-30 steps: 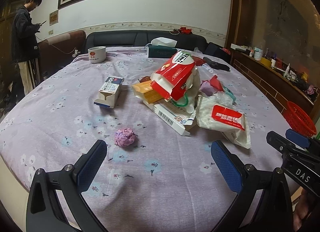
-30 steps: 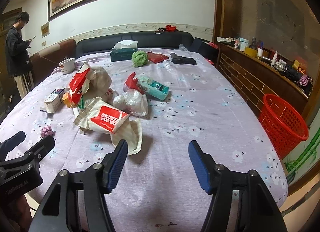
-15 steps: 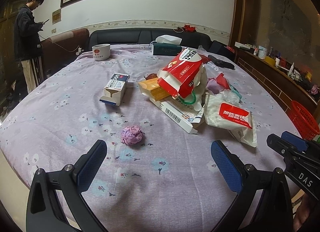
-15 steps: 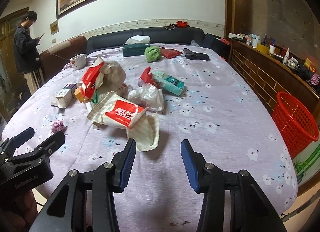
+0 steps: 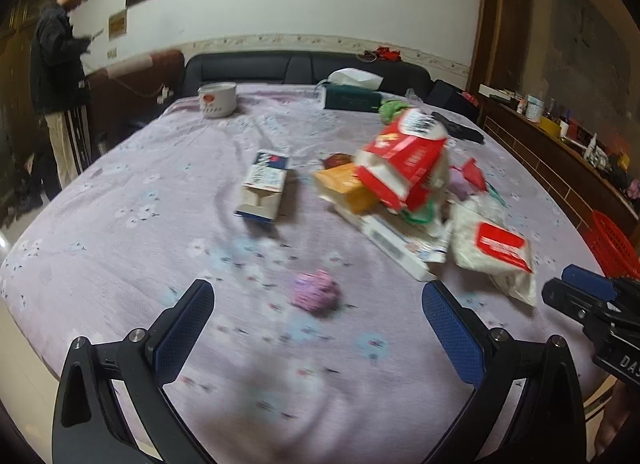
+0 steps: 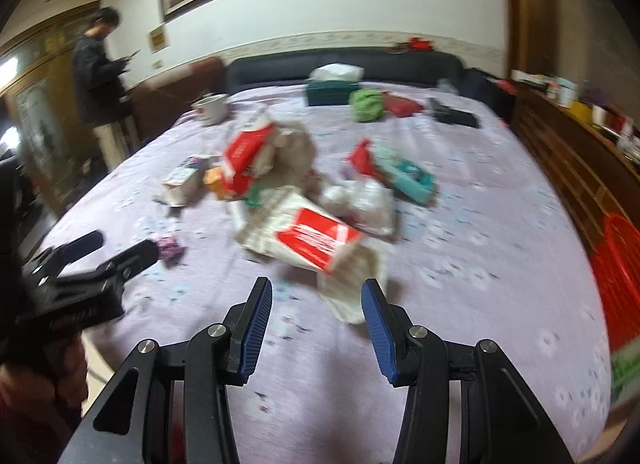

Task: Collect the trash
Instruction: 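Move the right tool toward the white bag with red print, then grasp the white bag with the right tool while the left tool grasps the pink paper ball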

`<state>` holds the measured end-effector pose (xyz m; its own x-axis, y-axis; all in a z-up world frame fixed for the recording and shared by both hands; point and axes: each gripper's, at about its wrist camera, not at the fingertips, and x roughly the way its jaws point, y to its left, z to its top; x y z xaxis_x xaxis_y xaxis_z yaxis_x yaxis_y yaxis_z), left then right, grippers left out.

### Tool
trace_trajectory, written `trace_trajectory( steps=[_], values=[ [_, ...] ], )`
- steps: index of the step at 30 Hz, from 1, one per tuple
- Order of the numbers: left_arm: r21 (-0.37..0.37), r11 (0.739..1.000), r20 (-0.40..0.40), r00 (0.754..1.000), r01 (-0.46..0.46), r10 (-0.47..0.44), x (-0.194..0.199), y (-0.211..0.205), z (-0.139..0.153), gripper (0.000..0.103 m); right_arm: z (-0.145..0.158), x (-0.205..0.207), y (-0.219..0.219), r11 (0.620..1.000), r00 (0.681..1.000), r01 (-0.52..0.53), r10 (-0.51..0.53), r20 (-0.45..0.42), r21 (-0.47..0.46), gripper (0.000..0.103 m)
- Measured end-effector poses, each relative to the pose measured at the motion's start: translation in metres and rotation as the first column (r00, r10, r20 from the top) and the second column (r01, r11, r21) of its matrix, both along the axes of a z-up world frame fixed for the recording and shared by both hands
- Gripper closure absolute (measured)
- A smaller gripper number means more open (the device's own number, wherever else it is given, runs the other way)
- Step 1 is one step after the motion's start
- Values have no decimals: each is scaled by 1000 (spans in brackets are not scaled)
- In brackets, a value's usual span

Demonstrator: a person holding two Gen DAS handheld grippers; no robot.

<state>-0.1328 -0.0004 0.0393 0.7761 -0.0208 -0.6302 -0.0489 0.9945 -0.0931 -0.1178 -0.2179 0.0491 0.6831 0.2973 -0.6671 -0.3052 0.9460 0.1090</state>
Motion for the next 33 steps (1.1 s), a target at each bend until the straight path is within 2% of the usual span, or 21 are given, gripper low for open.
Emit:
trace_trajectory(
  steps=[2, 5, 6, 7, 9, 11, 14, 16, 20, 23, 25, 26, 27, 28, 29, 30, 31, 33],
  values=[
    [-26, 1000, -20, 1000, 5, -5, 7, 14, 0, 0, 0, 9, 6, 999, 999, -41, 41, -19, -4, 53],
    [-28, 999, -49, 999, 17, -19, 20, 31, 1, 7, -1, 25, 14, 996, 996, -82, 81, -31, -47, 53],
    [-33, 999, -64, 998, 24, -26, 26, 38, 2, 11, -1, 31, 18, 992, 994, -108, 105, -34, -70, 53],
    [-40, 999, -81, 996, 27, -30, 30, 43, 1, 19, -2, 35, 21, 988, 992, -126, 123, -39, -87, 52],
    [-84, 994, -126, 989, 64, -74, 38, 52, -2, 23, -5, 44, 26, 977, 985, -167, 161, -55, -129, 51],
    [-126, 985, -146, 980, 120, -138, 39, 56, -4, 24, -7, 51, 28, 969, 981, -193, 185, -63, -155, 51],
    [-126, 973, -139, 968, 194, -210, 34, 55, -3, 24, -8, 59, 26, 958, 967, -248, 236, -94, -147, 49],
    [-122, 972, -138, 966, 202, -218, 34, 57, -3, 24, -12, 64, 31, 940, 956, -287, 271, -111, -182, 44],
    [-147, 965, -176, 954, 217, -241, 41, 54, -8, 24, -17, 71, 45, 909, 950, -312, 294, -103, -277, 43],
    [-111, 948, -194, 930, 297, -313, 40, 36, -11, 24, -22, 76, 49, 890, 950, -313, 291, -114, -331, 43],
    [-76, 943, -197, 923, 322, -331, 37, 24, -13, 24, -21, 78, 45, 897, 951, -309, 288, -113, -317, 43],
    [-64, 941, -199, 920, 331, -337, 38, 20, -15, 24, -21, 79, 43, 900, 952, -305, 284, -111, -311, 45],
    [-49, 942, -201, 920, 333, -336, 39, 15, -17, 24, -22, 81, 41, 904, 956, -292, 271, -108, -313, 53],
    [-38, 944, -200, 923, 328, -329, 40, 13, -18, 29, -22, 84, 38, 908, 961, -275, 255, -103, -317, 59],
    [-26, 945, -205, 923, 326, -324, 42, 10, -20, 38, -22, 87, 35, 914, 967, -256, 236, -99, -316, 64],
    [-24, 944, -231, 917, 328, -324, 46, 8, -24, 57, -21, 90, 31, 922, 971, -239, 218, -101, -305, 68],
    [-35, 944, -248, 913, 327, -325, 49, 8, -27, 61, -19, 93, 25, 935, 974, -221, 197, -109, -279, 70],
    [-28, 946, -241, 916, 324, -321, 52, 6, -28, 61, -17, 94, 17, 952, 977, -202, 180, -115, -229, 78]
  ],
)
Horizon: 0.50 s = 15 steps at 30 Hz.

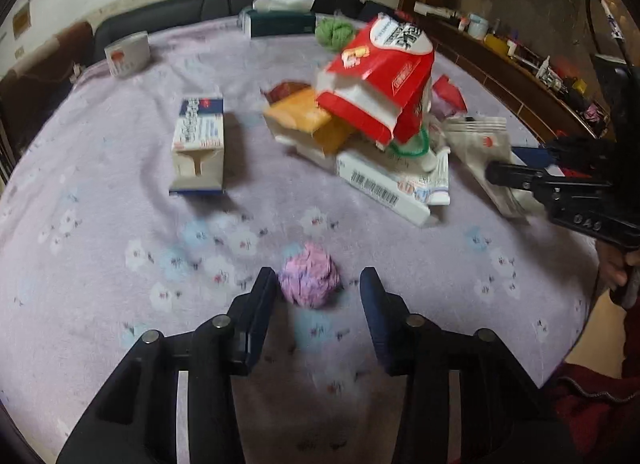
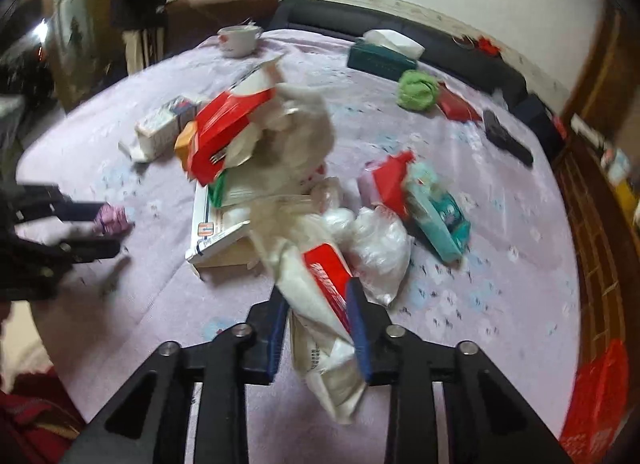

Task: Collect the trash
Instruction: 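Grasp the white bag with the right tool while the left tool grasps the pink paper ball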

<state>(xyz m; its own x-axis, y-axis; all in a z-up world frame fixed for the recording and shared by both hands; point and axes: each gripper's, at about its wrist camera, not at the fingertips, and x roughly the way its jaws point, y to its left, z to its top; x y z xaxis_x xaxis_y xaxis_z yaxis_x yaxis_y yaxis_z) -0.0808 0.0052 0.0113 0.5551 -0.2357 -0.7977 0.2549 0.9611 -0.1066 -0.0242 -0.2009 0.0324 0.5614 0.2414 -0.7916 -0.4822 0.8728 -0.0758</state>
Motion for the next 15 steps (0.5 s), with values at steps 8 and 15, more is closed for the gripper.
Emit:
trace_trajectory(
  steps=[8, 15],
  values=[
    [-12, 999, 17, 999, -45, 45, 7, 2, -1, 76, 16, -12, -39, 951, 992, 126, -116, -52, 284, 79],
    [-64, 998, 59, 998, -14, 18, 3, -13, 17, 76, 19, -18, -64, 892, 983, 181, -155, -95, 414, 79]
  ],
)
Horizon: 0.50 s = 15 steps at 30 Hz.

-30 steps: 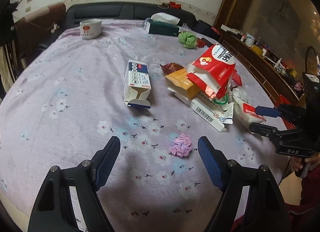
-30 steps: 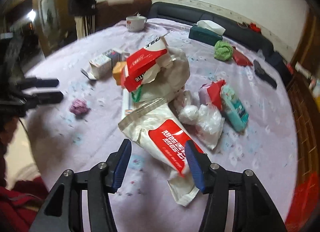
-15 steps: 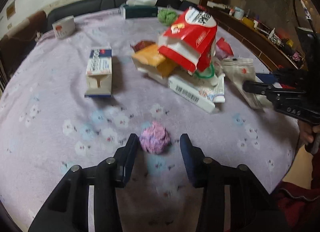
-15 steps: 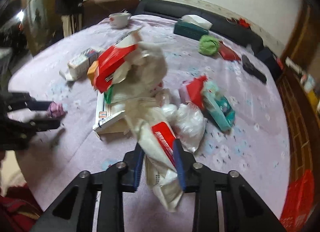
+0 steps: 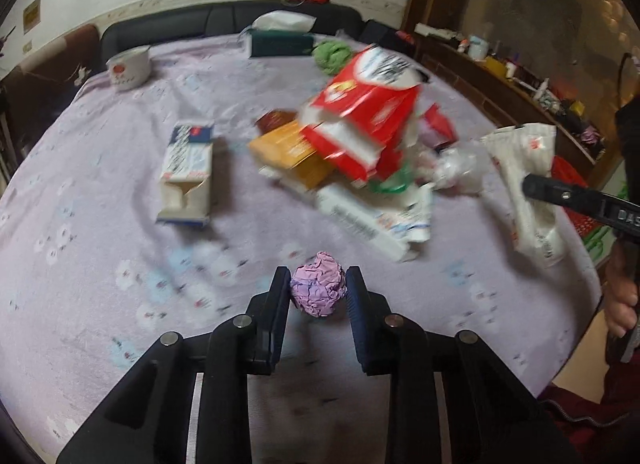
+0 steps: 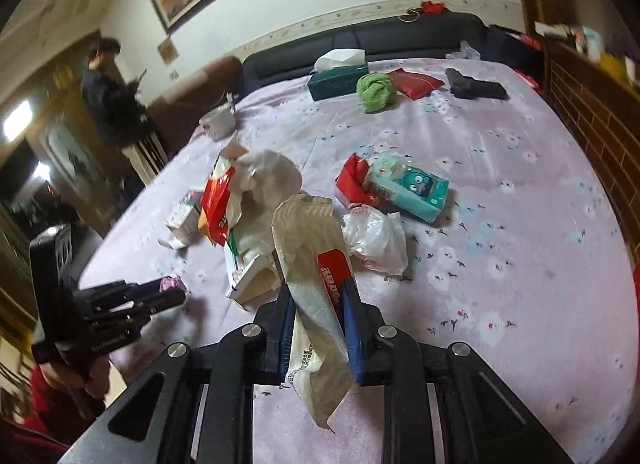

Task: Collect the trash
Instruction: 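Grasp the white bag with the right tool while the left tool grasps the pink paper ball, then carry both items to the red wastebasket and open both tools over it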

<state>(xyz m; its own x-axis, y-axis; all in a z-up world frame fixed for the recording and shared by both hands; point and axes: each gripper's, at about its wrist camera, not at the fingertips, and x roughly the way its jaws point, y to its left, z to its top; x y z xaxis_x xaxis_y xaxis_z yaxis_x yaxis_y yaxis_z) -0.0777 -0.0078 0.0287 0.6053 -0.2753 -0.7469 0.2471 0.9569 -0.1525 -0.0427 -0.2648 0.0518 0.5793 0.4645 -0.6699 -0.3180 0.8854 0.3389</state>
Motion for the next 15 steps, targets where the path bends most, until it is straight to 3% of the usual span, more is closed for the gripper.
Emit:
trace_trajectory(
  steps=[9, 15],
  values=[
    [-30, 988, 49, 988, 151, -150, 5, -70, 26, 76, 12, -11, -47, 987, 993, 111, -113, 16, 115, 79],
    [-27, 966, 66, 964, 259, -257, 13, -133, 41, 76, 27, -30, -112, 952, 962, 257, -269, 52, 164, 79]
  ],
)
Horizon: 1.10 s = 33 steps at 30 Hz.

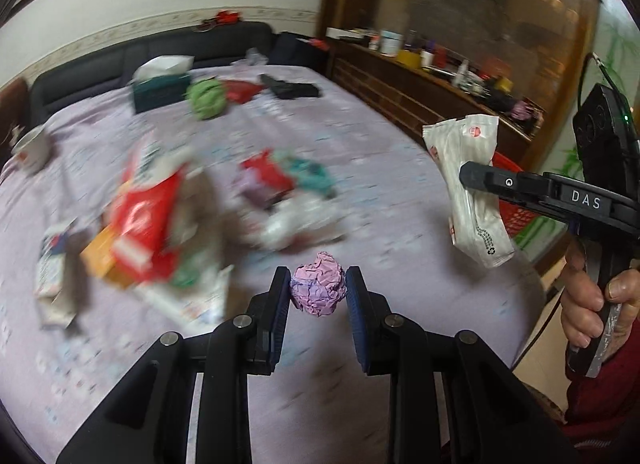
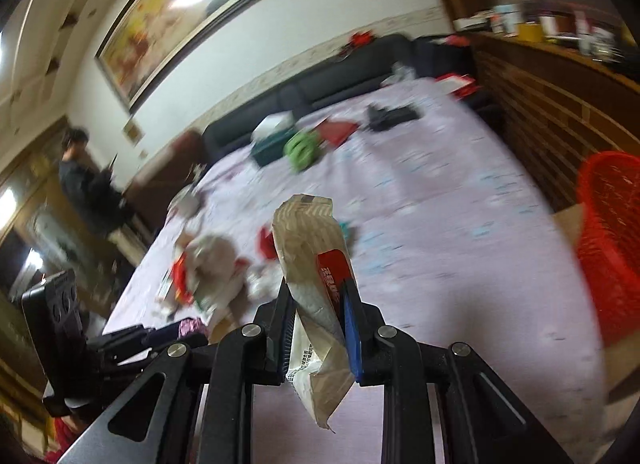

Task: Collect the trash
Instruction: 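Carry both items to the red wastebasket and open both tools over it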

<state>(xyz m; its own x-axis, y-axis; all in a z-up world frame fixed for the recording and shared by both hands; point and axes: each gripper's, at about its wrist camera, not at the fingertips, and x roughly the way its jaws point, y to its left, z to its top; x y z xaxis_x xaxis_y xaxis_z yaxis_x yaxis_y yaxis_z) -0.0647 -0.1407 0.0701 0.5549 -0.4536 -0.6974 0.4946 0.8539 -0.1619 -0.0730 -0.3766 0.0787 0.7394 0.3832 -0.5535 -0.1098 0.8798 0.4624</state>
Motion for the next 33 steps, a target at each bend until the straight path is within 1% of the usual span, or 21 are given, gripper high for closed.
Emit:
trace_trajectory(
  steps=[3, 4, 6, 8, 11, 14, 16, 20, 23, 26, 27, 28, 29, 31, 33],
  values=[
    [-3, 998, 16, 997, 70, -70, 5, -41, 11, 76, 9, -14, -43, 995, 994, 102, -102, 23, 11, 79],
    [0, 996, 21, 996, 90, -90, 6, -52, 14, 76, 13, -21, -62, 989, 988, 150, -151, 34, 10, 79],
    [-4, 990, 25, 989, 144, -144, 9, -86, 21, 76, 19, -28, -89, 977, 976, 214, -214, 45, 6, 79],
    [-12, 981, 23, 981, 192, -192, 11, -116, 26, 76, 24, -36, -123, 956, 955, 292, -292, 50, 5, 79],
    [-35, 962, 15, 962, 271, -271, 16, -173, 35, 76, 30, -43, -168, 926, 925, 378, -378, 42, 11, 79],
    [-59, 944, 2, 946, 324, -324, 20, -220, 36, 76, 31, -44, -204, 898, 898, 440, -440, 32, 9, 79],
    [-78, 931, -23, 933, 355, -358, 25, -255, 34, 76, 29, -44, -225, 883, 883, 469, -469, 28, 14, 79],
    [-84, 916, -62, 916, 391, -397, 39, -316, 25, 76, 20, -45, -265, 849, 849, 528, -528, 9, 13, 79],
    [-83, 910, -97, 905, 407, -414, 45, -347, 16, 76, 11, -41, -285, 835, 835, 550, -550, -12, 11, 77],
    [-71, 912, -117, 905, 404, -410, 54, -373, 4, 73, -1, -34, -297, 830, 830, 557, -557, -35, 5, 76],
    [-74, 915, -129, 906, 397, -403, 58, -378, -1, 61, -4, -32, -300, 830, 830, 557, -557, -36, 2, 68],
    [-77, 920, -145, 909, 384, -392, 62, -381, -5, 49, -6, -30, -302, 829, 828, 559, -559, -42, -3, 63],
    [-82, 924, -152, 912, 373, -382, 66, -381, -8, 48, -7, -31, -303, 824, 823, 566, -566, -44, -6, 59],
    [-95, 925, -157, 912, 368, -379, 68, -379, -8, 48, -7, -34, -304, 816, 815, 578, -578, -37, -7, 59],
    [-86, 926, -152, 914, 368, -377, 67, -373, -6, 48, -8, -39, -306, 814, 814, 581, -580, -35, 0, 59]
  ],
)
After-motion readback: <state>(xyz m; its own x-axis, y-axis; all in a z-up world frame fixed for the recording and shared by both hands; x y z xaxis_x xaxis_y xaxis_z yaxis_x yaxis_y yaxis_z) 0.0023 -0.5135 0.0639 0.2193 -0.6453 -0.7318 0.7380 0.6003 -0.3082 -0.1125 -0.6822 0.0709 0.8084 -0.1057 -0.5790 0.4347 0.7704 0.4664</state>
